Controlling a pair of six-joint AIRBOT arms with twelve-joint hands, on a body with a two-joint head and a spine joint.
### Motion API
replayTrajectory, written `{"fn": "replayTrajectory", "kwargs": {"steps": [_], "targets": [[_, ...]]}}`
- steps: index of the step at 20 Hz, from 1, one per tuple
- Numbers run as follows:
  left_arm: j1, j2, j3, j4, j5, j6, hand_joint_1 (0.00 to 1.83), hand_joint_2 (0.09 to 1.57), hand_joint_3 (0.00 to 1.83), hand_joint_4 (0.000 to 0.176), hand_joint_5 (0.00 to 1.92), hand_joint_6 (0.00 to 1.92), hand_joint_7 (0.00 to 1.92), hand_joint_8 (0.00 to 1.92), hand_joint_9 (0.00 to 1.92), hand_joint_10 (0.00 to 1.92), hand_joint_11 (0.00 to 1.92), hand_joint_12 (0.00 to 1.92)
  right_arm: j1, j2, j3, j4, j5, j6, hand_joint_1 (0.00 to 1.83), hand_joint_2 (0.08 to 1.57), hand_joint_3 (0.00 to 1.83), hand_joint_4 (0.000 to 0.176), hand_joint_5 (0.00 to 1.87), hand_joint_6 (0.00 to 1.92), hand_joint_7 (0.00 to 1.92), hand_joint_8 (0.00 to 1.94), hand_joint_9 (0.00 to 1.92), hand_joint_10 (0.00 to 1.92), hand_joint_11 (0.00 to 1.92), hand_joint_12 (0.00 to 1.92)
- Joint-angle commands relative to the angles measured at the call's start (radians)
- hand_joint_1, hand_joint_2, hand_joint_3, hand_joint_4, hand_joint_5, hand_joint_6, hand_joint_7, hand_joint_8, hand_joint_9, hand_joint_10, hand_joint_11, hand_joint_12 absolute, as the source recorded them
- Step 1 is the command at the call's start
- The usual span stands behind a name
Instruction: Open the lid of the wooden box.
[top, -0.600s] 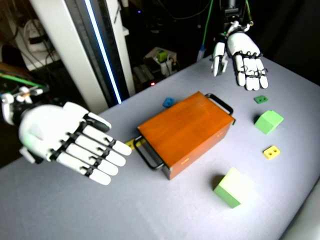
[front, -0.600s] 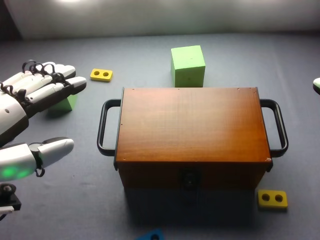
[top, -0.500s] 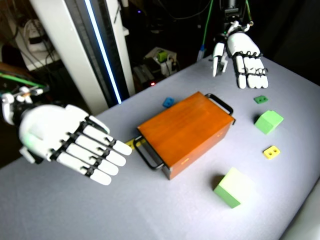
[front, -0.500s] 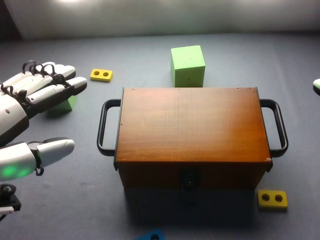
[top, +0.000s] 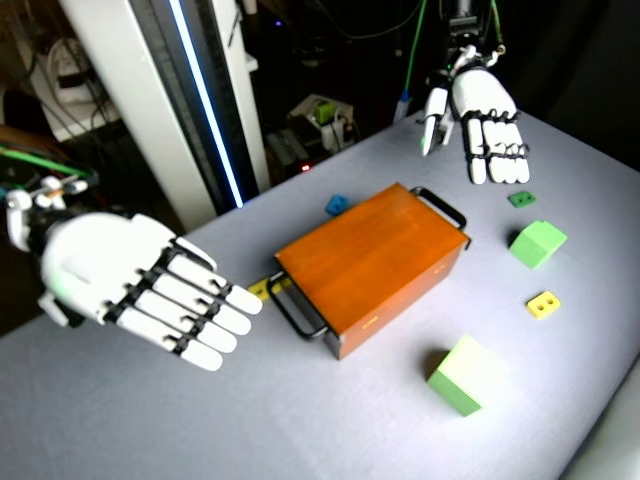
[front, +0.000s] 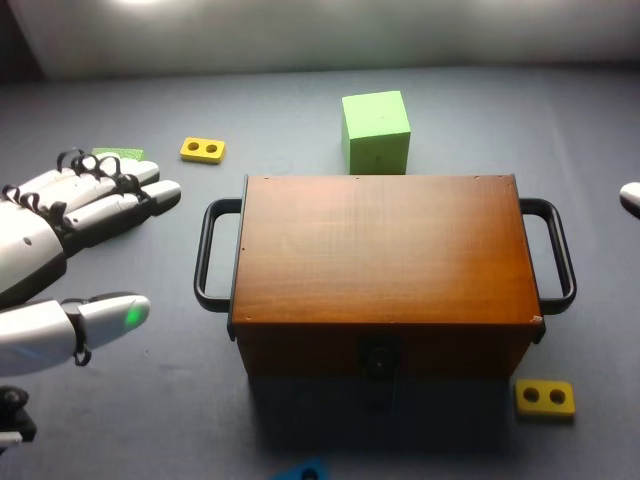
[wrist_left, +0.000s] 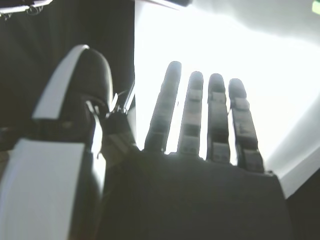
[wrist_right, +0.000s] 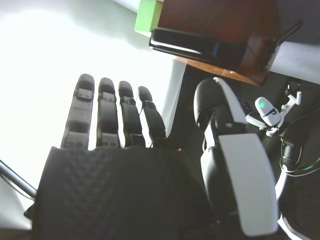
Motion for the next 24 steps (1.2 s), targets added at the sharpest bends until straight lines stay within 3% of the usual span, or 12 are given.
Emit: {"fn": "replayTrajectory", "kwargs": {"steps": [1,5,14,24], "targets": [[-0.002,0.004,0.004,-0.008,-0.089,-0.009,0.21,1.41,0.0,0.0,0.11,0.0,0.0,0.0,0.0,0.0,0.0,0.0,0.005,-0.004,0.006,-0.002,0.096,0.002,0.39,1.39,0.01,0.0,0.01,0.0,0.0,0.0,0.0,0.0,0.0,0.0],[-0.002,-0.005,0.009,0.017,-0.041,-0.028,0.22,1.41,0.0,0.0,0.14,0.01,0.0,0.0,0.0,0.0,0.0,0.0,0.01,-0.019,0.017,-0.002,0.056,0.002,0.52,1.38,0.0,0.0,0.02,0.01,0.0,0.0,0.0,0.0,0.0,0.0],[-0.003,-0.021,0.023,0.051,0.023,-0.057,0.24,1.41,0.0,0.0,0.15,0.01,0.0,0.0,0.0,0.0,0.0,0.0,0.052,-0.057,0.049,-0.016,-0.042,0.002,0.51,1.37,0.0,0.0,0.03,0.0,0.0,0.0,0.0,0.0,0.0,0.0],[-0.004,-0.047,0.047,0.062,0.073,-0.075,0.14,1.42,0.0,0.0,0.12,0.0,0.0,0.0,0.0,0.0,0.0,0.0,0.123,-0.128,0.113,-0.022,-0.185,0.0,0.5,1.38,0.0,0.0,0.02,0.0,0.0,0.0,0.0,0.0,0.0,0.0]]}}
